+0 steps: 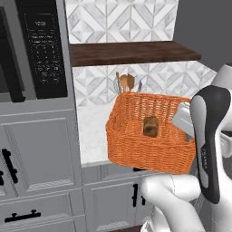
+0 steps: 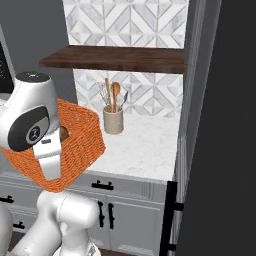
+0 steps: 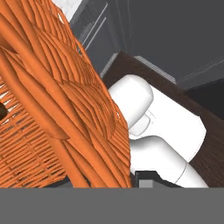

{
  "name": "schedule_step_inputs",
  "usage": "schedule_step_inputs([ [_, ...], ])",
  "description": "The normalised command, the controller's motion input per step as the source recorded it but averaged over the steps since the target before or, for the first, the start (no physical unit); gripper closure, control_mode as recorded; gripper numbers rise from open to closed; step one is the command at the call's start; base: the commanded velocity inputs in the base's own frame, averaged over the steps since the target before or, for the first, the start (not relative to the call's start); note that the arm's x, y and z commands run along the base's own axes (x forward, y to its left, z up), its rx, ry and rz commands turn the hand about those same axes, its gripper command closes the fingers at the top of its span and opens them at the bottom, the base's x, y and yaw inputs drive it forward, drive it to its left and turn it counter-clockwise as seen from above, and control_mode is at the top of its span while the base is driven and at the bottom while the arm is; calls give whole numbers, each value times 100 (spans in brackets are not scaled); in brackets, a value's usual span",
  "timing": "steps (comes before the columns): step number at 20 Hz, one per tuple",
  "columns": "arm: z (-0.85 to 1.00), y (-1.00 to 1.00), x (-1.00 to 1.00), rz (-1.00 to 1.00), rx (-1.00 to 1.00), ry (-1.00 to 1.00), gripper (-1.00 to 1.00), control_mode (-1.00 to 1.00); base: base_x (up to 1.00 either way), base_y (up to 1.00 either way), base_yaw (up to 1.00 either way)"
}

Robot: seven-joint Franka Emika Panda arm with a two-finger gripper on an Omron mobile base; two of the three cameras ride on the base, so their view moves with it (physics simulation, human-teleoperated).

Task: Open the cabinet, pick up the bread from the cabinet and place it in the basket. Then move the basket to the dining counter.

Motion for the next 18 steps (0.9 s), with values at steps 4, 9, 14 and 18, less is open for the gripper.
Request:
schedule_step_inputs([
  [4,0,0,0,0,0,0,100,100,-73,59,1],
  [9,0,0,0,0,0,0,100,100,-74,92,17],
  [14,0,0,0,0,0,0,100,100,-29,97,64],
  [18,0,0,0,0,0,0,100,100,-2,78,91],
])
